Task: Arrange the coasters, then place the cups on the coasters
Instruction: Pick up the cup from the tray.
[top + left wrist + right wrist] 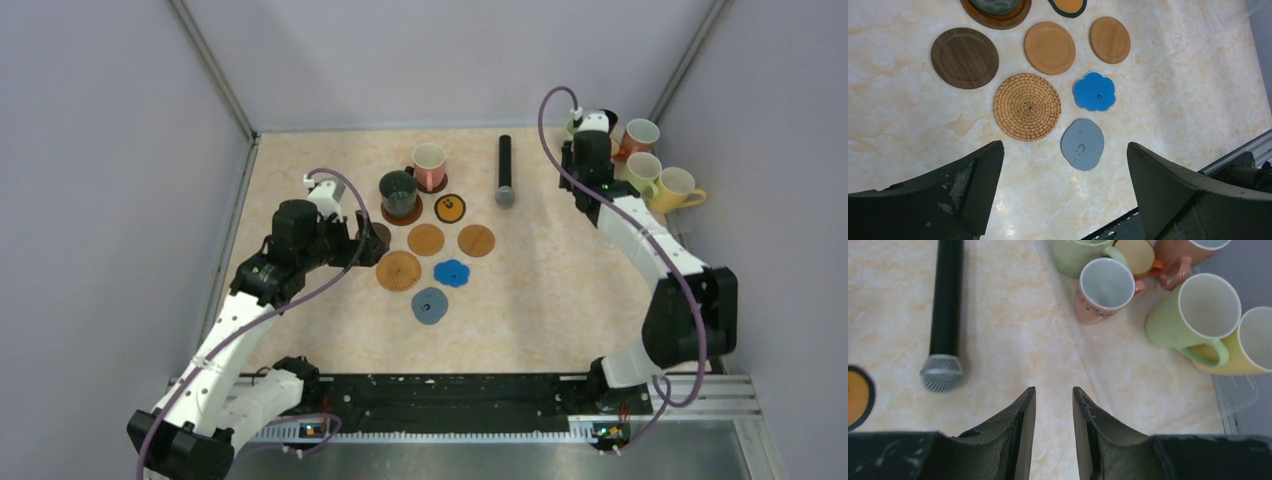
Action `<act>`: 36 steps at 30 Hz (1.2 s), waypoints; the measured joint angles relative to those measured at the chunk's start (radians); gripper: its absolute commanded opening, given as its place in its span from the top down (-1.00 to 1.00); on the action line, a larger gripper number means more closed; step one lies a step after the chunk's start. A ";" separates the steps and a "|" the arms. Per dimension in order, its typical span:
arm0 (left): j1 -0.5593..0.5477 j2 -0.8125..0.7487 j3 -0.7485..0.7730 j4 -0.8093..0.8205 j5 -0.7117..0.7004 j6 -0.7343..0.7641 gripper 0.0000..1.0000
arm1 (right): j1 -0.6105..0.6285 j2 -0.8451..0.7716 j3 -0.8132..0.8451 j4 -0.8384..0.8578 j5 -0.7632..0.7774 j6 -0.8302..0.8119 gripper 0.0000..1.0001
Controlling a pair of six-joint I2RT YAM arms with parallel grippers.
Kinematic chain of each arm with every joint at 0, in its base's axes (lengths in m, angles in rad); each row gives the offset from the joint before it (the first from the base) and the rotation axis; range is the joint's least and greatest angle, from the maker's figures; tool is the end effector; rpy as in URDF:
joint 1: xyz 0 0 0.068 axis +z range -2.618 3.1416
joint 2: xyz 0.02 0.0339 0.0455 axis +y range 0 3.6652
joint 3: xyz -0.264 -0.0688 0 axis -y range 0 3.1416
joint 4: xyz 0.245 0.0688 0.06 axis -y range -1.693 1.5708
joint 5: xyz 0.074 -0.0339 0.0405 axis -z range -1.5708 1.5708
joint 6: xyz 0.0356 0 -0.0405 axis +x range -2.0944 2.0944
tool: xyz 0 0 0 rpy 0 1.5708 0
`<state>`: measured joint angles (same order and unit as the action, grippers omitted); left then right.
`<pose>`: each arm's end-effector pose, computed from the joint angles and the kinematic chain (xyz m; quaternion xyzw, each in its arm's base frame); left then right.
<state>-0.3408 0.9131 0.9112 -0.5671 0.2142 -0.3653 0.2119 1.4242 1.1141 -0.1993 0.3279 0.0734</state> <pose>0.1816 -0.0724 0.3234 0.0406 0.8727 -0.2531 0.4156 0.3222 0.0576 0.3045 0.0235 0.8546 -0.0683 0.5143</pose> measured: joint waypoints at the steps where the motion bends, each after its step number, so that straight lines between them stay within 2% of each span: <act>1: -0.008 -0.007 0.000 0.004 -0.005 0.004 -0.97 | -0.016 0.046 0.035 0.002 -0.001 -0.008 0.35; 8: -0.068 -0.032 0.000 0.008 -0.060 0.029 -0.97 | -0.070 0.364 0.301 -0.023 -0.008 -0.093 0.39; 15: -0.080 -0.043 0.000 0.008 -0.081 0.034 -0.98 | -0.107 0.549 0.495 -0.077 -0.013 -0.162 0.41; 26: -0.084 -0.043 0.000 0.016 -0.077 0.037 -0.97 | -0.157 0.668 0.612 -0.146 -0.040 -0.235 0.44; 36: -0.084 -0.043 0.000 0.018 -0.077 0.038 -0.97 | -0.166 0.714 0.639 -0.163 -0.068 -0.290 0.57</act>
<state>-0.4252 0.8703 0.9112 -0.5488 0.1371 -0.3271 0.0460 2.1384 1.7527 -0.3618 0.2596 -0.2161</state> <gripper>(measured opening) 0.986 0.232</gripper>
